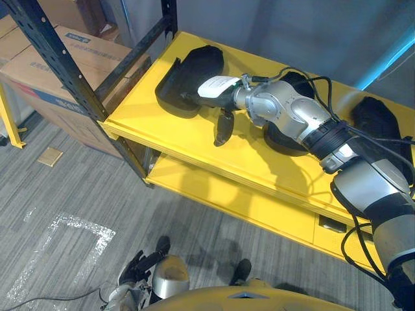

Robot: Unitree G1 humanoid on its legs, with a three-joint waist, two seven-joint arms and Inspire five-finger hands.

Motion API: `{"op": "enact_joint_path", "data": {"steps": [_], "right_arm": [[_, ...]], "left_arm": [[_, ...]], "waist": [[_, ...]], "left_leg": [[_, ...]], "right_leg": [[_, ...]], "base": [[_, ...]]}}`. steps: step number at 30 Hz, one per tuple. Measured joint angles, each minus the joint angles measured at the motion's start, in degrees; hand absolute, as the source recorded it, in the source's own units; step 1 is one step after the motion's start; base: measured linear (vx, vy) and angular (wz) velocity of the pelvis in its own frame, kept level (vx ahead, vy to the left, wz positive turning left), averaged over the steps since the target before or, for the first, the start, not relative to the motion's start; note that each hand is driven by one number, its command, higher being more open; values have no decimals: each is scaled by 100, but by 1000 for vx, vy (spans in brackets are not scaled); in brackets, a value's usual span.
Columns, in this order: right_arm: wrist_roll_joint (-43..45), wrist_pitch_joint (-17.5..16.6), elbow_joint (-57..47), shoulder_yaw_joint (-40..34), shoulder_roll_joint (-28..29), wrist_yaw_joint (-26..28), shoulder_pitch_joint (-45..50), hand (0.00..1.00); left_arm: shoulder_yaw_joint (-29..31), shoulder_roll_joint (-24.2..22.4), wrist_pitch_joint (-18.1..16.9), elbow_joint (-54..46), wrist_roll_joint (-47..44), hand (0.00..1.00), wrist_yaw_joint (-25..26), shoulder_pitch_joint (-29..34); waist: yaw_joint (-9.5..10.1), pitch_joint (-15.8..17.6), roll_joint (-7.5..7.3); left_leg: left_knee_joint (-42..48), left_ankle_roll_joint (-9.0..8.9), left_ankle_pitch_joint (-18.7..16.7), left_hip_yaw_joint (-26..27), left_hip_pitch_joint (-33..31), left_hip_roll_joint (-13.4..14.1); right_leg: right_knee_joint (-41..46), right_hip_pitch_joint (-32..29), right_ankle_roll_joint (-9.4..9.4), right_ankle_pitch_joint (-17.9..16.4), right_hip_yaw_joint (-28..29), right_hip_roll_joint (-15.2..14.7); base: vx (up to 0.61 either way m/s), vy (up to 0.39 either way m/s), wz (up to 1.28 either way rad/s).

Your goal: Walk over and take three plastic housings, then place them on the shelf

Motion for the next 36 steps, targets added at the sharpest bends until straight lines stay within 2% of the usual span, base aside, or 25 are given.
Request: {"op": "enact_joint_path", "data": {"steps": [25, 36], "right_arm": [[-216, -646, 82, -173, -3, 378, 16, 100], [-453, -642, 78, -282, -3, 486, 106, 100]], "left_arm": [[-6, -4, 244, -143, 5, 100, 56, 6], [-4, -3, 247, -151, 4, 100, 56, 23]], "waist": [[-16, 9, 7], [-23, -18, -37]], "left_leg": [[1, 3, -1, 44, 50, 3], [-4, 2, -1, 59, 76, 5]], "right_leg": [[29, 9, -2, -1, 50, -6], [30, 23, -2, -1, 62, -7]], "base": [[0, 0, 0], [0, 0, 0]]}}
